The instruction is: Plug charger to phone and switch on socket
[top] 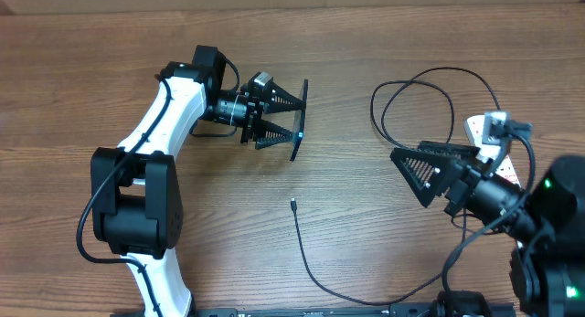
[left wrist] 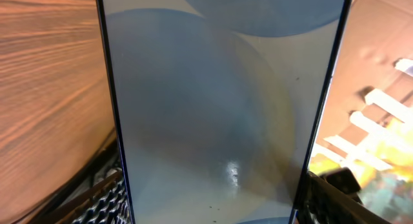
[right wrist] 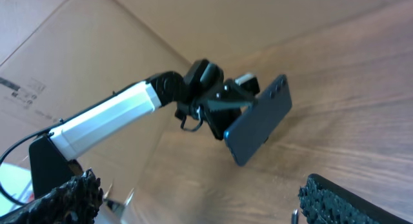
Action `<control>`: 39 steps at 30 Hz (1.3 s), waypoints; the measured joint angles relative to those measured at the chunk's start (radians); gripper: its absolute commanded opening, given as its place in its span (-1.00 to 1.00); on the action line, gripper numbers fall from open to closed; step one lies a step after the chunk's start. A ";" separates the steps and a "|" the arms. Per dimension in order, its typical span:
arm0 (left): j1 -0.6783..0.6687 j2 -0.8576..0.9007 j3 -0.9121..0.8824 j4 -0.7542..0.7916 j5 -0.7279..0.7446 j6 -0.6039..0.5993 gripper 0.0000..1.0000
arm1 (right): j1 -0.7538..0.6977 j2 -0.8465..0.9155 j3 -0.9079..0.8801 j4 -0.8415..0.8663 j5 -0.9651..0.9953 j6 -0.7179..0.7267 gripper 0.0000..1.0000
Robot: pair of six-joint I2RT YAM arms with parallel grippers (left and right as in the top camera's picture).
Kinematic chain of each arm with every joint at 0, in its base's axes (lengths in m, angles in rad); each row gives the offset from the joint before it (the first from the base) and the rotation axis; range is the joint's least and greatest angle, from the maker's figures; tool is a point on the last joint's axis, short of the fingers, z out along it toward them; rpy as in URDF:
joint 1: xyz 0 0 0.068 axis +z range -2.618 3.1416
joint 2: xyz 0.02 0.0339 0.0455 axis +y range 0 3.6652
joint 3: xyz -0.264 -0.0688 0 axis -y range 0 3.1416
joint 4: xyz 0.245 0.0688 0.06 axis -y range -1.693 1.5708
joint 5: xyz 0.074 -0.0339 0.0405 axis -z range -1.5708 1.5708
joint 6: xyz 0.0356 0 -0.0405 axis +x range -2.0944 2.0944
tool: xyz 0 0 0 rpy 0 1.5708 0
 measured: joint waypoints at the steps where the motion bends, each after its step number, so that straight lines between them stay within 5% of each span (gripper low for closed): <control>1: 0.000 0.000 0.000 0.000 0.013 0.000 0.48 | 0.000 0.014 0.000 -0.013 -0.002 -0.002 1.00; 15: 0.000 0.000 0.000 0.000 0.100 -0.179 0.40 | 0.001 0.232 0.002 -0.387 0.676 0.048 1.00; 39: 0.000 0.000 0.000 0.000 0.137 -0.284 0.40 | 0.001 0.561 0.003 -0.418 0.612 0.058 1.00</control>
